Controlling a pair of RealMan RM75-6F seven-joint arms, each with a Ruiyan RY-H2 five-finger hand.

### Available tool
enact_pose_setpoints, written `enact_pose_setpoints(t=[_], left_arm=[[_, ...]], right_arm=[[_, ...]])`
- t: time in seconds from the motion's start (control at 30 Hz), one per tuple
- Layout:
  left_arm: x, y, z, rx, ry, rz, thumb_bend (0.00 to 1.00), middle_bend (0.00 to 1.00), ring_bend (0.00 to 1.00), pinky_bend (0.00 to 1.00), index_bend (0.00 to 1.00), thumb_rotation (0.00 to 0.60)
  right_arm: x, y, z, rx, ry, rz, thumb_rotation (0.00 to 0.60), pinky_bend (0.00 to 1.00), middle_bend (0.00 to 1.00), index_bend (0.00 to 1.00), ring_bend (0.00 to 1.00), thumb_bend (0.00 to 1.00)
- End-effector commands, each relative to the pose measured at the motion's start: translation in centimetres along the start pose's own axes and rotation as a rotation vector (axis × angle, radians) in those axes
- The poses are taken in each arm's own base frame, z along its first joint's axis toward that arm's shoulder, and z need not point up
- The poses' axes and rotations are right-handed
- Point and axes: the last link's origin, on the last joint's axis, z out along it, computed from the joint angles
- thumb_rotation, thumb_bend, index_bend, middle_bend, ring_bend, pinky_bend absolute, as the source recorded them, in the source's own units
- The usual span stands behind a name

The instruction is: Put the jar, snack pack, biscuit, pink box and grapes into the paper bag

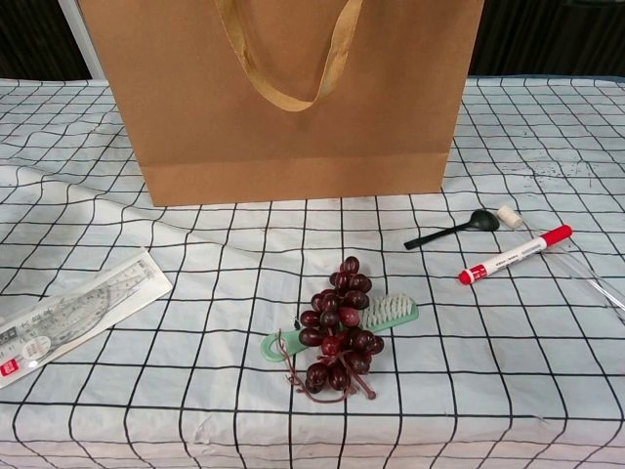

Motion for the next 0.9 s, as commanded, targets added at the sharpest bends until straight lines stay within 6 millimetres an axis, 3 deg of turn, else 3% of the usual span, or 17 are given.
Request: enact_pose_setpoints(t=[0.03,0.2,0.33,0.57,0.73,0.9], left_arm=[[0.0,0.0,0.0,0.000,0.000,-0.001,0.07,0.07,0.00,0.07,0.13,0.600],[0.1,-0.1,0.0,-0.002,-0.003,-0.004,0.07,0.07,0.00,0.07,0.13,0.600],[0.1,-0.1,0.0,0.001,0.000,-0.005,0.07,0.07,0.00,0.07,0.13,0.600],[0.1,-0.1,-0.1,0.002,-0.002,-0.004,0.07,0.07,0.00,0.07,0.13,0.600],[0.1,0.0,-0.1,0.001,0.000,-0.006,0.07,0.07,0.00,0.07,0.13,0.600],[0.0,0.0,-0.1,0.003,-0.007,-0.003,0.07,0.07,0.00,0.07,0.13,0.600]], right_arm=[[-1.5,-0.9,0.3,0.009,-0.057,0.004,0.600,0.29,0.36,0.35,0.43,0.25],[-2.9,-1.1,0.4,0.001,-0.138,-0.004,0.600,0.27,0.21,0.23,0.31,0.21],[-3.0,-0.7,0.3,-0.008,-0.176,-0.032,0.600,0.26,0.07,0.16,0.22,0.09],[-2.0,-0.2,0.3,-0.025,-0.169,-0.043,0.600,0.26,0.01,0.07,0.19,0.03],[0.8,0.6,0.2,-0.037,-0.049,-0.033,0.600,0.25,0.02,0.07,0.19,0.03],[4.7,3.7,-1.2,-0.097,0.104,-0.125,0.600,0.25,0.09,0.07,0.24,0.06]])
